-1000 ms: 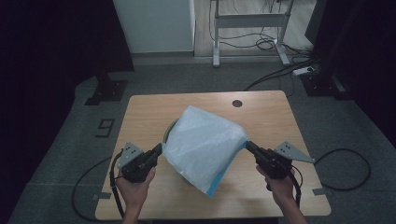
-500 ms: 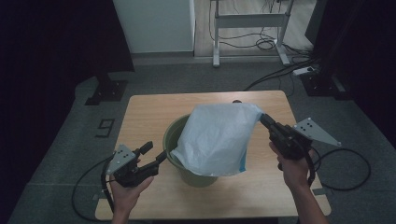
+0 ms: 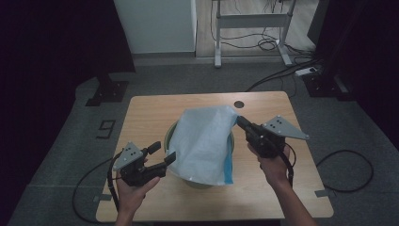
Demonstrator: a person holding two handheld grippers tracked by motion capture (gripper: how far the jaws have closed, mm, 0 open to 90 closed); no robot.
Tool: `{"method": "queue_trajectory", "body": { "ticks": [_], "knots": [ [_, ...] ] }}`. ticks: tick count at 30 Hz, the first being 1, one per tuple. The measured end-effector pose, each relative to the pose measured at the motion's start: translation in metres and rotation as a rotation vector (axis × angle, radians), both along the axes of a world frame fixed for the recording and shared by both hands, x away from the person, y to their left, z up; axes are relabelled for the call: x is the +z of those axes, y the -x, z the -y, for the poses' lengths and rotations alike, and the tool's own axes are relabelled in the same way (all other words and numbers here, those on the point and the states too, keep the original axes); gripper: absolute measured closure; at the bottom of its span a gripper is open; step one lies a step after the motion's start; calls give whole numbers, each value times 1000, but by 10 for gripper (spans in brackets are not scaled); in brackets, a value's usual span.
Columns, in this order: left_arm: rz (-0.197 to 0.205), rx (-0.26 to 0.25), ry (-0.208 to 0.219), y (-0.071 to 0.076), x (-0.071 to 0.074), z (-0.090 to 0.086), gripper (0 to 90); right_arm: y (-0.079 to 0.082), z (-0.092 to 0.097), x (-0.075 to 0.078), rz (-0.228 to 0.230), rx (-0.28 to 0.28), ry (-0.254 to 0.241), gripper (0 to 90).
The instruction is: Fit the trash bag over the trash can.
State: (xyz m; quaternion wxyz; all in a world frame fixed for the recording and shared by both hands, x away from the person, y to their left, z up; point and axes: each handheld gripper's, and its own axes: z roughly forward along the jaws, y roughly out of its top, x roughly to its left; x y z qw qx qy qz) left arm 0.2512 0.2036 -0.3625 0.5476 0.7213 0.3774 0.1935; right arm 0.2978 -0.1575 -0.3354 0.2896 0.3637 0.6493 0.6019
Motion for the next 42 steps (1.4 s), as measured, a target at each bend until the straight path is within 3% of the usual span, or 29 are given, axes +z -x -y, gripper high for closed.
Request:
{"method": "queue_trajectory", "body": {
  "ticks": [4, 12, 20, 25, 29, 34, 38, 39, 41, 42],
  "knots": [
    [-4, -20, 14, -1, 2, -1, 316, 1, -12, -8, -18, 28, 20, 889],
    [-11, -61, -4, -2, 4, 5, 310, -3, -28, -12, -35, 48, 52, 889],
    [-26, -110, -32, -1, -2, 17, 259, -2, -23, -11, -44, 13, 38, 888],
    [-32, -113, -84, -1, -8, 28, 252, -1, -20, -12, -46, 3, 28, 888],
    [-22, -76, -124, -2, -12, 34, 369, 1, -20, -13, -43, 11, 7, 888],
    [-5, -67, -129, -2, -12, 33, 656, 2, -20, -13, -34, 19, -1, 887],
    [-17, -90, -99, -5, -11, 29, 835, 2, -21, -13, -31, 19, 1, 885],
    [-16, -92, -68, -7, -11, 25, 855, 2, -22, -13, -31, 17, 3, 882],
    [-11, -92, -50, -8, -11, 22, 869, 2, -21, -13, -32, 17, 3, 877],
    [-6, -89, -29, -8, -11, 20, 893, 2, -21, -14, -29, 17, 1, 834]
  ]
}}
